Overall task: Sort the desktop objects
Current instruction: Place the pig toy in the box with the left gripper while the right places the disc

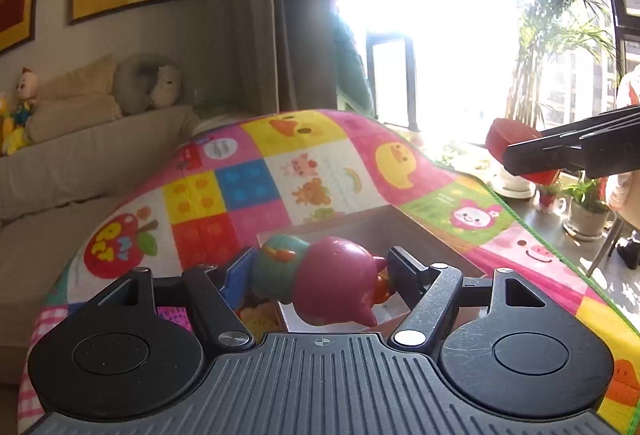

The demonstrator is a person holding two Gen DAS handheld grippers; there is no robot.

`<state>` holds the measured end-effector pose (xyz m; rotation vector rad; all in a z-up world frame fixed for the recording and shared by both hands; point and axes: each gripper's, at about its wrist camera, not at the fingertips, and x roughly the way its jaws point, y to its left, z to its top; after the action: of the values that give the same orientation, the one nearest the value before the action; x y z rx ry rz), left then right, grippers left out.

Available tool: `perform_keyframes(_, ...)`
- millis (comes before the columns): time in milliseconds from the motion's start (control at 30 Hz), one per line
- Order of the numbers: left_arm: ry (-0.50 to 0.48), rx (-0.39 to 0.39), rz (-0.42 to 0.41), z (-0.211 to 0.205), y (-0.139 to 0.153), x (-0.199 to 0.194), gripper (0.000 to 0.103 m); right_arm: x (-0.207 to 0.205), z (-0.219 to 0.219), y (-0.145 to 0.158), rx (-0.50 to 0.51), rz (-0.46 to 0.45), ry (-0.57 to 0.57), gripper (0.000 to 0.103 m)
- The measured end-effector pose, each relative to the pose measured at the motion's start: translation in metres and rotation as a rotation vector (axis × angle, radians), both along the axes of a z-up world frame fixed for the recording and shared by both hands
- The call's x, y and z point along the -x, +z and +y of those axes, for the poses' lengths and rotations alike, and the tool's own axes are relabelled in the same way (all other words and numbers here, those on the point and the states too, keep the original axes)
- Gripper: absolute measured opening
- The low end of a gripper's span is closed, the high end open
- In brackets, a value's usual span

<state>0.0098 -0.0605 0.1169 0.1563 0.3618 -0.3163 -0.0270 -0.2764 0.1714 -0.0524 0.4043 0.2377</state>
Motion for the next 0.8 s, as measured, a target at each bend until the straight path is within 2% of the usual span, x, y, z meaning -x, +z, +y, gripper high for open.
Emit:
perform_keyframes(233, -0.003, 0.014, 0.061, -0.012, -0.020, -0.059, 0.077, -0.098, -0.001, -0.023, -0.110, 0.148, -0.043, 0.064)
perform_keyframes(333, 0.000, 0.040, 0.119, -0.007, -0.028, -0.082, 0.083, -0.143, 0.007, -0.035, -0.151, 0.195, -0.057, 0.064)
perform_keyframes(400, 0.028, 0.057, 0.135, 0.003, -0.031, -0.081, 0.091, -0.163, 0.011, -0.041, -0.159, 0.221, -0.097, 0.068)
perform_keyframes(467, 0.037, 0.074, 0.126, 0.021, -0.033, -0.065, 0.096, -0.166, 0.012, -0.043, -0.160, 0.217, -0.119, 0.068)
perform_keyframes(600, 0.090, 0.058, 0.154, 0.052, -0.051, -0.027, 0.096, -0.146, 0.009, -0.046, -0.145, 0.193, -0.131, 0.075)
perform_keyframes(700, 0.167, 0.048, 0.202, 0.076, -0.069, 0.000, 0.097, -0.132, 0.016, -0.048, -0.099, 0.197, -0.128, 0.075)
perform_keyframes(800, 0.282, 0.064, 0.248, 0.101, -0.085, 0.018, 0.097, -0.118, 0.041, -0.050, -0.037, 0.197, -0.068, 0.075)
